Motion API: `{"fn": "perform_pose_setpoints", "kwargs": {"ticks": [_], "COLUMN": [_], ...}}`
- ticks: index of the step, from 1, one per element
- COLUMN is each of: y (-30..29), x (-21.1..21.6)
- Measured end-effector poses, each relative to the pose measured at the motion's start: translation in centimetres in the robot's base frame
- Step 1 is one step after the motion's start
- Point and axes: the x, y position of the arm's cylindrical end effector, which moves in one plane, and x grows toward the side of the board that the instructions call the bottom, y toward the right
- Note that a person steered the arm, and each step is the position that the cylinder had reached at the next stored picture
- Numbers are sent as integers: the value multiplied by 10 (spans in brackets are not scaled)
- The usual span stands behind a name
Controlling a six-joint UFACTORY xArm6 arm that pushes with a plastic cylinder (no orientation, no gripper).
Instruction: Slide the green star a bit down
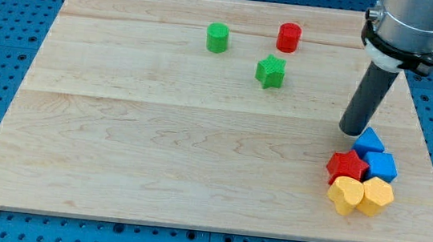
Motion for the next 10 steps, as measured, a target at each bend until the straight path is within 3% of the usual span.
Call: {"fn": "perform_pose_setpoints", "kwargs": {"ticks": [3,5,8,9,10], "y": [9,-34,-54,-90,-132], "x": [9,2,-104,-131,-131]}}
